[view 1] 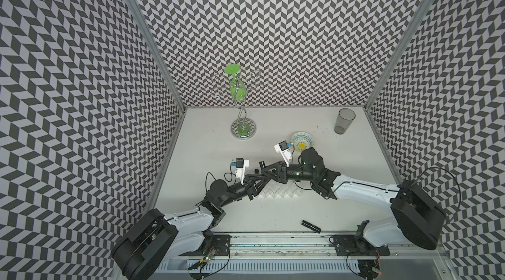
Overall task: Arrange the lipsticks in the organizer
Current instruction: Adjust the lipstick.
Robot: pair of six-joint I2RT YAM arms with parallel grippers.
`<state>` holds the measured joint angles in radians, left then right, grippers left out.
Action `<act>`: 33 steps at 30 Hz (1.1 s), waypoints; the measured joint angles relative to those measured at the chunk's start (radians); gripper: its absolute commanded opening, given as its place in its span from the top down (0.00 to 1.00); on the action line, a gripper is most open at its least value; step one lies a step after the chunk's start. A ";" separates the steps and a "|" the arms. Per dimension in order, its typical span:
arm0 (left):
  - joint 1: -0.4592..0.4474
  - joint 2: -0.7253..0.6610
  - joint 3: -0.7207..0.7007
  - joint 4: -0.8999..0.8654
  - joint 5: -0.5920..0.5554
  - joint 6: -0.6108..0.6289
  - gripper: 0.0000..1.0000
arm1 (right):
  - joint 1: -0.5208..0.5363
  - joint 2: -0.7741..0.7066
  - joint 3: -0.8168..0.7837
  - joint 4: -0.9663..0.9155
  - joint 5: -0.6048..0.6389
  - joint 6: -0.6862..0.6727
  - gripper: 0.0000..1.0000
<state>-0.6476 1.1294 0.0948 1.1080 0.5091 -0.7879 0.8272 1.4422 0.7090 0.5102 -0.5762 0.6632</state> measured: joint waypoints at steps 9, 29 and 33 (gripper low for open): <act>0.000 -0.011 -0.001 -0.032 -0.008 0.003 0.86 | 0.004 0.001 0.000 -0.005 0.007 -0.016 0.62; -0.039 -0.130 0.148 -0.578 -0.091 0.230 0.99 | 0.010 -0.018 0.251 -0.500 0.263 -0.185 0.52; -0.040 -0.162 0.148 -0.620 -0.107 0.238 0.99 | 0.010 0.012 0.256 -0.544 0.267 -0.187 0.52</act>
<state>-0.6880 0.9676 0.2428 0.4885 0.4023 -0.5503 0.8375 1.4540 0.9653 -0.0338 -0.3096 0.4767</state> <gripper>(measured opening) 0.231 0.481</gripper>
